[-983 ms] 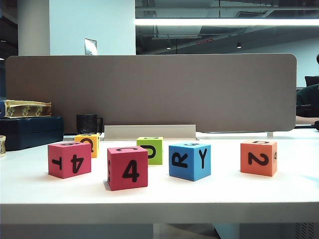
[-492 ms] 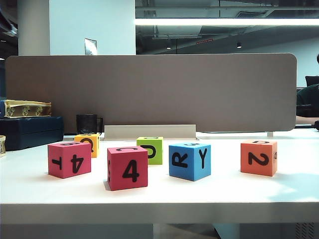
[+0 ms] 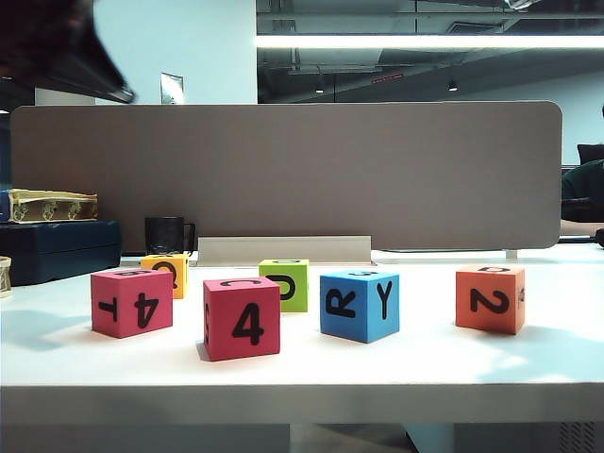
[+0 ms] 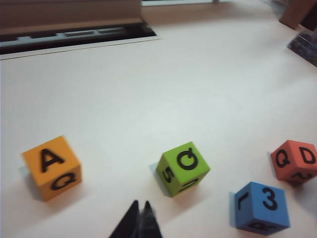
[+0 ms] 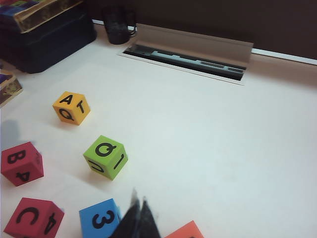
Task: Select the appropriate blocks from the scattered letter blocks on the table and arrange them in a row to spell out "ABCD".
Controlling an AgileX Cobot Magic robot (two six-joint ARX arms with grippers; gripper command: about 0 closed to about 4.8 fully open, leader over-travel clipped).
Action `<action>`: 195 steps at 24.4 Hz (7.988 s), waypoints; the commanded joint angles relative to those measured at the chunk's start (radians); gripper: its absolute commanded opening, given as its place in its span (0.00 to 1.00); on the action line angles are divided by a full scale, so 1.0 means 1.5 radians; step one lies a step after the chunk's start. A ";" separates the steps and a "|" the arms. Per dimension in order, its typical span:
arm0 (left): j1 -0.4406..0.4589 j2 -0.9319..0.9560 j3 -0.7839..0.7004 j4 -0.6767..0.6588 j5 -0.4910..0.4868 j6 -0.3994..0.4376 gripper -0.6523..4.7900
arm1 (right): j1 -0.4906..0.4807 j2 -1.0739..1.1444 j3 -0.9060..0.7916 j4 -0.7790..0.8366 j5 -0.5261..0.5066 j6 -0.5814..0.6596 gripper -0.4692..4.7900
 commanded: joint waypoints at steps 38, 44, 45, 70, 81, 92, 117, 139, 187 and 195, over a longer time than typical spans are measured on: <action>-0.164 0.443 0.403 -0.261 -0.033 0.031 0.35 | 0.021 0.001 0.004 -0.081 0.001 -0.020 0.09; -0.209 0.443 0.403 -0.302 -0.030 0.048 0.36 | 0.021 0.001 0.004 -0.080 0.001 -0.019 0.09; -0.231 0.443 0.403 -0.319 -0.032 0.069 0.42 | 0.020 0.001 0.004 -0.081 0.001 -0.020 0.09; -0.344 0.544 0.402 -0.315 -0.128 0.104 1.00 | 0.020 0.001 0.004 -0.096 0.001 -0.019 0.09; -0.344 0.546 0.402 -0.278 -0.130 0.102 0.66 | 0.021 0.001 0.004 -0.096 0.001 -0.019 0.09; -0.342 0.546 0.471 -0.255 -0.141 0.105 0.61 | 0.020 0.001 0.004 -0.096 0.001 -0.019 0.09; -0.145 0.564 0.629 -0.222 -0.122 0.145 0.97 | 0.021 0.002 0.003 -0.099 -0.001 -0.019 0.09; -0.099 0.441 0.630 -0.643 -0.077 0.197 0.22 | 0.021 0.006 0.003 -0.114 -0.002 -0.019 0.09; -0.094 0.092 0.028 -0.071 -0.065 0.101 0.15 | 0.094 0.007 0.004 -0.138 -0.081 -0.019 0.09; -0.094 0.030 -0.061 -0.072 -0.065 0.089 0.15 | 0.202 0.007 0.004 -0.186 -0.074 -0.019 0.09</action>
